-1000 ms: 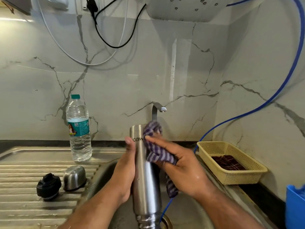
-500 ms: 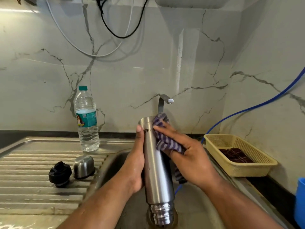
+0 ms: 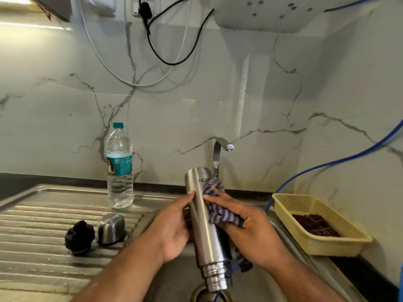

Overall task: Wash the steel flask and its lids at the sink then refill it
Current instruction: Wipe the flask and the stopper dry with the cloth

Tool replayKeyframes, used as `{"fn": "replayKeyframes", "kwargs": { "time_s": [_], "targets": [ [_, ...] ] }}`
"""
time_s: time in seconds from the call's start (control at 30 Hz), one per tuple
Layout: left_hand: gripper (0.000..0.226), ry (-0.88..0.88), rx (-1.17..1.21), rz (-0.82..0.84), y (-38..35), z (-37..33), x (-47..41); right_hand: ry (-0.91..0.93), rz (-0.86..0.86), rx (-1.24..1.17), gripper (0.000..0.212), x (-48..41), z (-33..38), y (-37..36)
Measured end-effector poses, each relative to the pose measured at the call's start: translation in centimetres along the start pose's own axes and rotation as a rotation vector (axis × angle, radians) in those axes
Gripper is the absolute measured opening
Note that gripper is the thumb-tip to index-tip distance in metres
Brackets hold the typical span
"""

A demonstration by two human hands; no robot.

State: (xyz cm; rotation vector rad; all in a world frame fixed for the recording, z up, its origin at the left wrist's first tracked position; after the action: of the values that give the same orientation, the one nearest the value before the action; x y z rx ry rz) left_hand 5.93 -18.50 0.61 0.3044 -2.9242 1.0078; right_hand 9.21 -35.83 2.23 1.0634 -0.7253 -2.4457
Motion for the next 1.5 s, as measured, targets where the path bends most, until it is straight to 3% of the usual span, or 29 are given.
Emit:
{"fn": "replayKeyframes", "kwargs": {
  "time_s": [0.17,0.3,0.4,0.5,0.57,0.63,0.7,0.77,0.83,0.9,0.97,1.13,1.2,1.3,1.43,1.5],
  "targets": [
    [0.061,0.027,0.002,0.074,-0.4,-0.3,0.4,0.102,0.033,-0.092,0.058,0.5,1.7,-0.5],
    [0.081,0.085,0.105,-0.014,0.8,-1.2,0.6,0.343,0.322,-0.072,0.039,1.0,3.3,-0.9],
    [0.079,0.027,0.09,-0.118,1.5,-1.5,0.3,0.31,0.456,-0.138,0.044,0.9,3.0,-0.7],
    [0.054,0.05,-0.054,-0.016,0.4,0.0,0.4,0.2,0.159,0.018,0.066,-0.1,0.6,0.3],
    [0.049,0.072,-0.113,0.066,-0.8,0.9,0.8,0.083,-0.075,0.001,0.062,-0.7,-0.5,1.4],
    [0.05,0.1,-0.078,0.089,-1.6,1.2,0.6,0.001,-0.156,-0.075,0.052,-0.8,-0.8,1.9],
    [0.056,0.077,-0.031,0.115,-1.2,0.4,0.3,0.034,-0.031,-0.134,0.049,-0.3,0.1,1.3],
    [0.061,0.008,0.024,0.104,-0.2,-1.0,0.0,0.135,0.234,-0.207,0.049,0.7,1.6,0.3],
    [0.068,0.01,0.055,0.039,1.0,-2.1,0.1,0.229,0.463,-0.18,0.05,1.3,2.5,-0.6],
    [0.077,0.052,0.034,-0.003,1.7,-2.0,0.3,0.275,0.579,-0.118,0.05,1.2,2.2,-0.6],
    [0.079,0.067,-0.068,0.012,1.1,-1.2,0.8,0.231,0.504,-0.111,0.056,0.8,1.0,-0.3],
    [0.08,0.108,-0.285,0.119,-1.3,1.6,1.2,-0.042,-0.103,-0.067,0.059,-0.9,-1.9,1.0],
    [0.083,0.094,-0.28,0.117,-1.8,2.0,1.3,-0.066,-0.147,-0.073,0.053,-1.2,-1.9,1.1],
    [0.076,0.023,-0.191,0.051,-1.4,1.3,1.1,0.062,0.021,-0.064,0.052,-0.3,-0.7,0.3],
    [0.065,0.028,-0.083,-0.126,1.4,-1.1,0.2,0.177,0.465,-0.15,0.049,1.0,1.2,-1.0],
    [0.066,0.035,-0.069,-0.162,2.1,-1.5,0.0,0.196,0.516,-0.125,0.052,1.0,1.3,-1.1]
  ]
}}
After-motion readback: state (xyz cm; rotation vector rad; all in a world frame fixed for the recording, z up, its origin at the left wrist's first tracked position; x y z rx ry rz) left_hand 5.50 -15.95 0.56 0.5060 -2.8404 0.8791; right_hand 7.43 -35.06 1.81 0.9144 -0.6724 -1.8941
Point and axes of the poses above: each hand's wrist, its own x-axis away from the middle knuckle, its own y-axis out of the back of the hand, z = x × y, the point moved 2 cm from there along -x, towards the middle knuckle, and after that the axes turned 11 degrees about x, right-handed, at the moved point
